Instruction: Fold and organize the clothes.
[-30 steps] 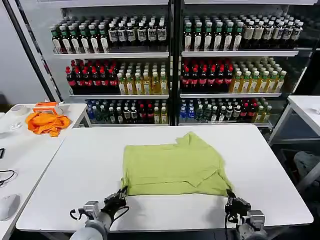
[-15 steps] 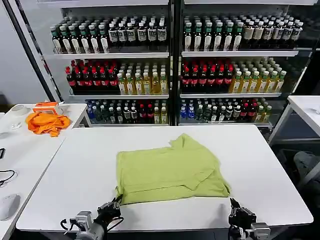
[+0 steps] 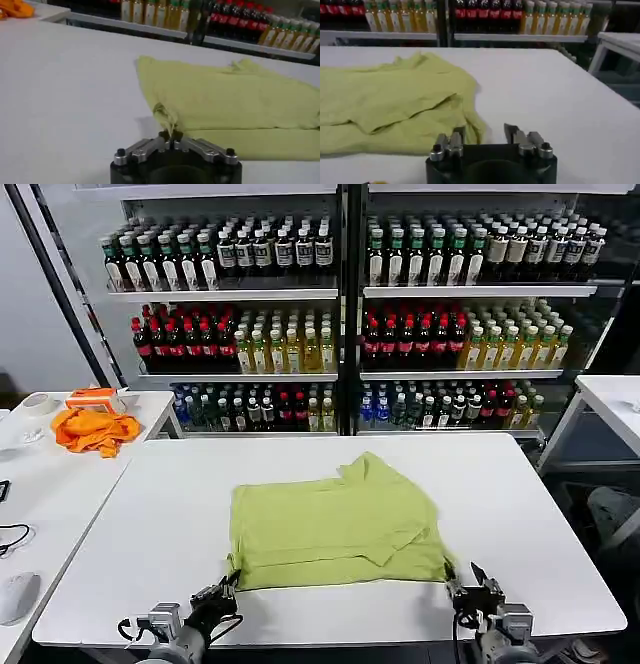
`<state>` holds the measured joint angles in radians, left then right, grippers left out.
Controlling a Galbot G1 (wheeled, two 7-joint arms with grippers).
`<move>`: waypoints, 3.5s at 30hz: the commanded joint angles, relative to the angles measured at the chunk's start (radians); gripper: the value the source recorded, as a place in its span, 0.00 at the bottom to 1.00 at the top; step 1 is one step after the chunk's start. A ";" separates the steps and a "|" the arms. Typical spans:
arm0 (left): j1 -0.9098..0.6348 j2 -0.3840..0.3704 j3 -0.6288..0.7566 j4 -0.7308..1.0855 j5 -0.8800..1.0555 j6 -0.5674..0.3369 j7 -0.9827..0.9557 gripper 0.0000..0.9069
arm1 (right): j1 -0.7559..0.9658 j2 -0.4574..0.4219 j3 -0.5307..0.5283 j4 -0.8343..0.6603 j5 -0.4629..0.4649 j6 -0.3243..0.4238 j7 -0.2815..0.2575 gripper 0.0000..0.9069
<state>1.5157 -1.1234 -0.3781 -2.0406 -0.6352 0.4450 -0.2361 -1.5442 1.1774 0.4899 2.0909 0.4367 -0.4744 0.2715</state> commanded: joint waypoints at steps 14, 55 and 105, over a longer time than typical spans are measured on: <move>-0.013 -0.003 0.006 0.019 0.004 0.001 0.004 0.02 | 0.073 0.011 -0.049 -0.098 0.055 0.035 -0.013 0.00; 0.099 0.049 -0.110 -0.197 0.111 -0.005 0.010 1.00 | -0.225 0.004 0.074 0.267 -0.157 0.002 -0.042 1.00; -0.693 0.002 0.288 0.580 0.096 0.008 -0.042 1.00 | 0.996 0.167 -0.397 -0.898 0.207 -0.104 0.024 1.00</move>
<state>0.8744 -1.1108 -0.1180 -1.5361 -0.5403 0.4478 -0.2822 -0.6907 1.2687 0.1285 1.4178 0.6300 -0.5754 0.2970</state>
